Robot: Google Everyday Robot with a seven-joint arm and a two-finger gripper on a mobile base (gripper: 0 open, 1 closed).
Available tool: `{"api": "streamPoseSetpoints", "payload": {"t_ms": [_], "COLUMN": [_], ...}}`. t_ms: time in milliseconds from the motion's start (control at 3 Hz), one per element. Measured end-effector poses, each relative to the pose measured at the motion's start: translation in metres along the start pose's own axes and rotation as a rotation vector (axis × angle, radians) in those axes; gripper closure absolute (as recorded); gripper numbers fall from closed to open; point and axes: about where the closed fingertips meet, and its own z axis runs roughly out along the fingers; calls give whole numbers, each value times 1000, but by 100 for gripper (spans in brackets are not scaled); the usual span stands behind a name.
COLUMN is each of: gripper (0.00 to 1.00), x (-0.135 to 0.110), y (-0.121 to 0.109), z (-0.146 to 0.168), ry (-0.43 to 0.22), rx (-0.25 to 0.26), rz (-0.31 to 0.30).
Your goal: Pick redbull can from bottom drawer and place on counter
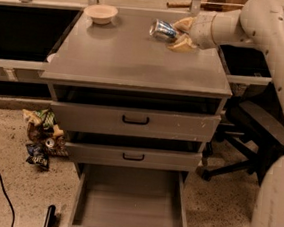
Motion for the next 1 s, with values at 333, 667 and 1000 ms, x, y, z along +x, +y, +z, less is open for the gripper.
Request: {"api": "streamPoseSetpoints", "payload": {"t_ms": [333, 667, 1000], "gripper": [100, 100, 81], "x": [25, 45, 61], "y": [1, 3, 6], "z": [12, 18, 22], "ry": [17, 33, 49], "rx": [-9, -12, -21], "rz": [137, 221, 281]}}
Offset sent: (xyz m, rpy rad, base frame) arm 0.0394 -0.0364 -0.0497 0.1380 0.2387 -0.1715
